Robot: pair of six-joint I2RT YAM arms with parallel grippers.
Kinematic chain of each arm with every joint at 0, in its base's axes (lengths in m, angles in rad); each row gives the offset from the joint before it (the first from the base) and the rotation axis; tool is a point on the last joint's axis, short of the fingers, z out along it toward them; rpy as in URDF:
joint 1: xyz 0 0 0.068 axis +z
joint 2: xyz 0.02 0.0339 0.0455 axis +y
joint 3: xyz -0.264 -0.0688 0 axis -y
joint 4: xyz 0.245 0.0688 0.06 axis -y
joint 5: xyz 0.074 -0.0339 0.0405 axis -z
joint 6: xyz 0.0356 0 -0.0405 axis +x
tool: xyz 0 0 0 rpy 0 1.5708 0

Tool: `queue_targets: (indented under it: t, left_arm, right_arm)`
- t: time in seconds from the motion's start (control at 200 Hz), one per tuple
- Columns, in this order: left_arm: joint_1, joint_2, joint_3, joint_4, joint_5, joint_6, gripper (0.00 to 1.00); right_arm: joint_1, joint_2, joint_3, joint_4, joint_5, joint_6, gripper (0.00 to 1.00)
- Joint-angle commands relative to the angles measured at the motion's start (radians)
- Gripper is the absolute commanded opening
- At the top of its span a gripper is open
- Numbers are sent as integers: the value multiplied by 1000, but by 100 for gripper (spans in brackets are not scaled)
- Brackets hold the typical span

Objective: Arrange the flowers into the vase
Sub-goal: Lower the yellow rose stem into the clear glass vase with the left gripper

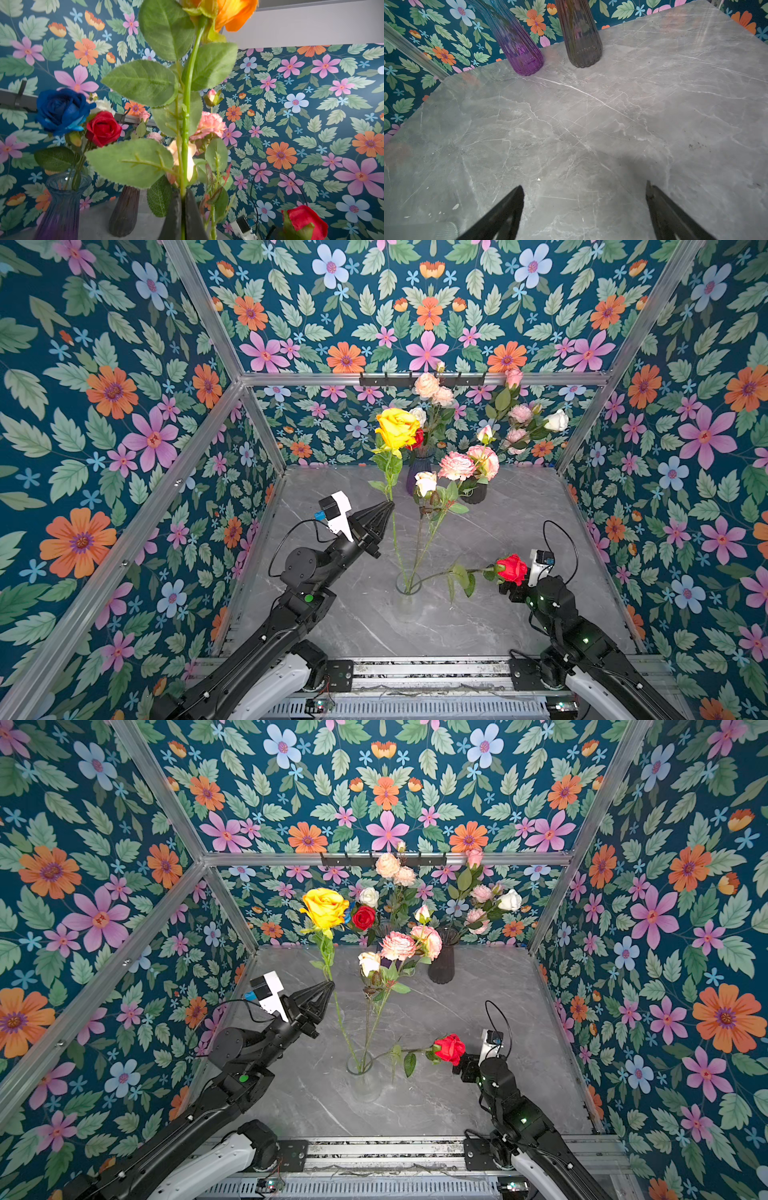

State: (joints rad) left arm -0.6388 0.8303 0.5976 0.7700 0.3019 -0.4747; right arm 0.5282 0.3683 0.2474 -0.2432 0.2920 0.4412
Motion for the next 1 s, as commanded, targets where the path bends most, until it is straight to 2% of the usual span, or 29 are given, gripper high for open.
queue_targets:
  t: [0.0,0.415,0.995]
  left_arm:
    - [1,26,-56,179,-10,-113,0]
    - [-10,-8,-245,379,-42,-100,0]
    - [-65,-5,-335,408,-64,-140,0]
  right_arm:
    - [0,-1,-1,9,4,-4,93]
    - [1,-1,-2,10,4,-4,93]
    - [1,-2,-6,20,-4,-12,93]
